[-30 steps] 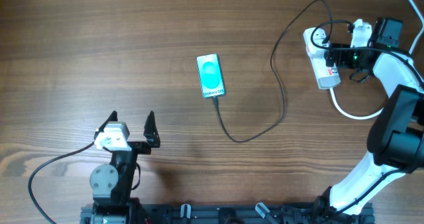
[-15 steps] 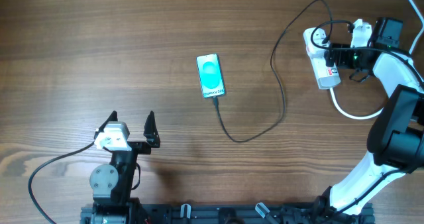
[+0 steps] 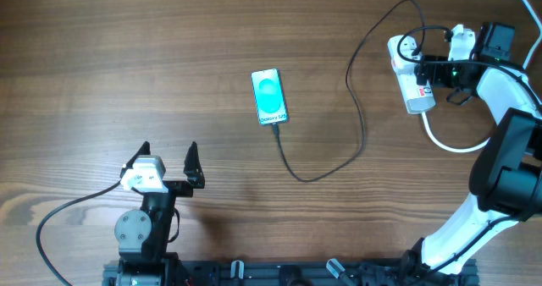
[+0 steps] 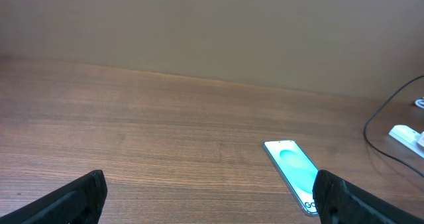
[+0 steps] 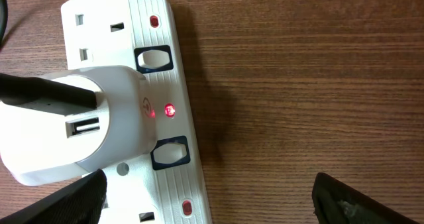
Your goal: Plug charger to phone and switch on socket
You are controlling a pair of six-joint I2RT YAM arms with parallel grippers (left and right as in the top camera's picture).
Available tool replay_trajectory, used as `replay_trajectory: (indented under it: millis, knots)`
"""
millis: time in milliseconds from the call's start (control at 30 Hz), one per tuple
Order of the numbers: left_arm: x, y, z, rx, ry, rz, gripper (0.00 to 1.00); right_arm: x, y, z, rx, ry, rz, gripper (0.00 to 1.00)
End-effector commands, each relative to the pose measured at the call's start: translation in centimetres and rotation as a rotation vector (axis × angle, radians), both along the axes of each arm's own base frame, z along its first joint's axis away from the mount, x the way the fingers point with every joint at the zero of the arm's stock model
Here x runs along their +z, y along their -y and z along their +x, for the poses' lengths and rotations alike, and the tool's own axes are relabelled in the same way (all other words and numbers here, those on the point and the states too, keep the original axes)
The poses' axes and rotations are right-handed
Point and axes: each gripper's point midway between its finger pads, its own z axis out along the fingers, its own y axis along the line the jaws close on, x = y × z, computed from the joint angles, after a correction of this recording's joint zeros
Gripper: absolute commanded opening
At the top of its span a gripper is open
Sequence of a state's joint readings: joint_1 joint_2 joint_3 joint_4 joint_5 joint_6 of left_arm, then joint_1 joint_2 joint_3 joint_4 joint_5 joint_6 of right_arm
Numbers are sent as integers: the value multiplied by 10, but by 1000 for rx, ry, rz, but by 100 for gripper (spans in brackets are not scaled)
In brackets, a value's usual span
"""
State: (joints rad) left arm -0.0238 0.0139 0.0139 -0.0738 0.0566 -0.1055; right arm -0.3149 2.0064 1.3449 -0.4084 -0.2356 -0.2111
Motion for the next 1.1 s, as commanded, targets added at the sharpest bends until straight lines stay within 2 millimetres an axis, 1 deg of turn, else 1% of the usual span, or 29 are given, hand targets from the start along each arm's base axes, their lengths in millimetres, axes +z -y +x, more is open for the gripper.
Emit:
replay_trajectory:
  millis: [0, 100, 167, 233, 367, 400, 533, 567, 600, 733, 767, 833, 900, 967, 1067]
  knots:
    - [-2, -4, 0, 17, 4, 23, 100, 4, -4, 5, 18, 20, 2, 100]
    - [-2, -4, 0, 17, 4, 24, 100, 4, -4, 5, 17, 19, 3, 100]
    - [-2, -4, 0, 17, 4, 23, 100, 15, -1, 6, 12, 42, -9, 100]
    - [-2, -4, 0, 17, 4, 24, 100, 40, -3, 9, 17, 94, -25, 100]
    - [-2, -4, 0, 17, 4, 24, 100, 100, -3, 9, 19, 215, -65, 99]
    - [-2, -4, 0, 17, 4, 24, 100, 116, -4, 9, 21, 248, -75, 100]
    - [-2, -4, 0, 17, 4, 23, 100, 166, -6, 2, 21, 352, -109, 100]
    - [-2, -4, 0, 17, 4, 24, 100, 191, -8, -4, 21, 403, -126, 100]
    - [-2, -4, 0, 17, 4, 23, 100, 203, -9, -7, 21, 430, -135, 100]
    - [-2, -4, 0, 17, 4, 23, 100, 238, -13, -19, 21, 502, -158, 100]
    - [-2, -4, 0, 17, 4, 23, 100, 252, -16, -25, 24, 528, -166, 100]
    - [-2, -4, 0, 17, 4, 23, 100, 269, -29, -31, 46, 569, -171, 100]
    - [-2, -4, 0, 17, 4, 23, 100, 276, -39, -32, 68, 585, -170, 100]
    - [-2, -4, 0, 17, 4, 24, 100, 285, -60, -34, 112, 612, -162, 100]
    - [-2, -4, 0, 17, 4, 23, 100, 302, -103, -40, 205, 660, -142, 100]
